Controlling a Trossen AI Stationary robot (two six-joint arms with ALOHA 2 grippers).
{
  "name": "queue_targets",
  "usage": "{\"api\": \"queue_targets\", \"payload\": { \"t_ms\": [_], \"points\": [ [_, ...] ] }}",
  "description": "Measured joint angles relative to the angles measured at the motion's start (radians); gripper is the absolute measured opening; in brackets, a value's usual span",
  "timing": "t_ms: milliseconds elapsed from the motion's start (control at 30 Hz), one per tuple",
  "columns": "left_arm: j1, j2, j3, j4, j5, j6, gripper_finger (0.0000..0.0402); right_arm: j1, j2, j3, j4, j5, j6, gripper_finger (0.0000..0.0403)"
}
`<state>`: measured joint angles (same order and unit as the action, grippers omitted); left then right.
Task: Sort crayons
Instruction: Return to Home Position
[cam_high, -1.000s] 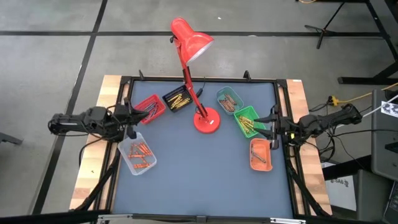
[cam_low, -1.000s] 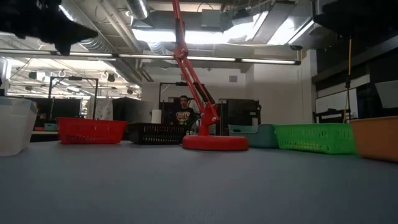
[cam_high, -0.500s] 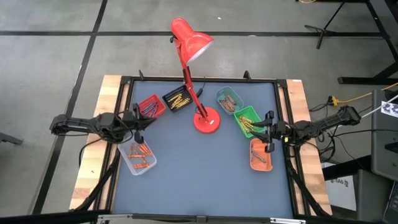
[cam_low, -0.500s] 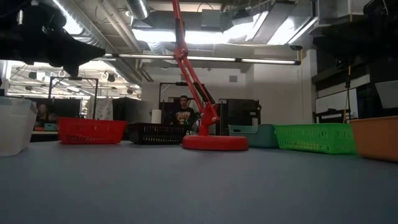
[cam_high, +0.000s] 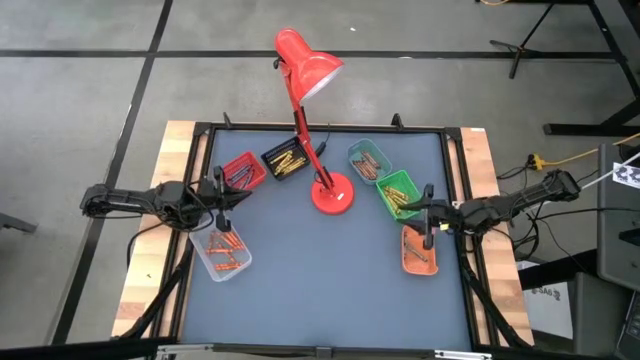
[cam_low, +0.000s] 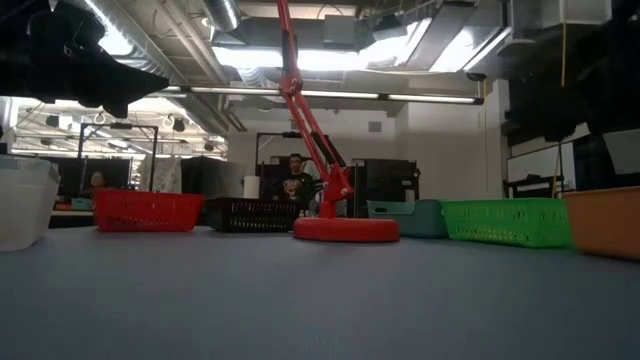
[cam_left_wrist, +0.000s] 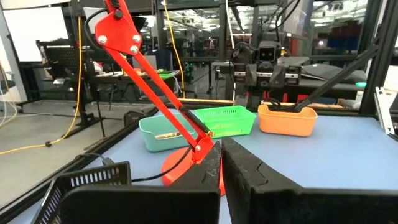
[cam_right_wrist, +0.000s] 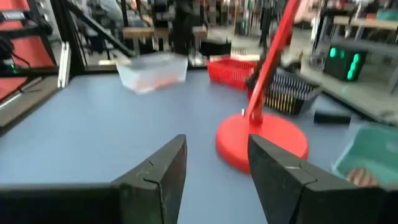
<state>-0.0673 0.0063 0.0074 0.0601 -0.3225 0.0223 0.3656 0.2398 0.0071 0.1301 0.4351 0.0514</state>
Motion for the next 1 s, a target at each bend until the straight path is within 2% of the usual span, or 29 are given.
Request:
{"api": "queue_targets", "payload": {
  "t_ms": [233,367,467,633,767,900,1000],
  "points": [
    [0.000,0.000,0.000,0.000,0.000,0.006,0.0000,0.000,0.000,0.000,-0.047,0.002,0.039,0.0170],
    [0.000,0.000,0.000,0.000,0.000,0.006,0.0000,-0.019,0.000,0.000,-0.007,-0.001,-0.038,0.0170],
    [0.000,0.000,0.000,0.000,0.000,0.006,0.0000,-0.074,0.000,0.000,0.051,-0.017,-0.124,0.0170],
    [0.000,0.000,0.000,0.000,-0.001,0.006,0.0000,-0.245,0.000,0.000,0.136,-0.197,-0.207,0.0170],
    [0.000,0.000,0.000,0.000,-0.001,-0.003,0.0000,-0.368,0.000,0.000,0.083,-0.338,-0.122,0.0170],
    [0.000,0.000,0.000,0.000,-0.001,-0.011,0.0000,-0.421,0.000,0.000,-0.040,-0.476,-0.081,0.0170],
    [0.000,0.000,0.000,0.000,-0.001,-0.011,0.0000,-0.418,0.000,0.000,-0.065,-0.480,-0.066,0.0170]
  ]
}}
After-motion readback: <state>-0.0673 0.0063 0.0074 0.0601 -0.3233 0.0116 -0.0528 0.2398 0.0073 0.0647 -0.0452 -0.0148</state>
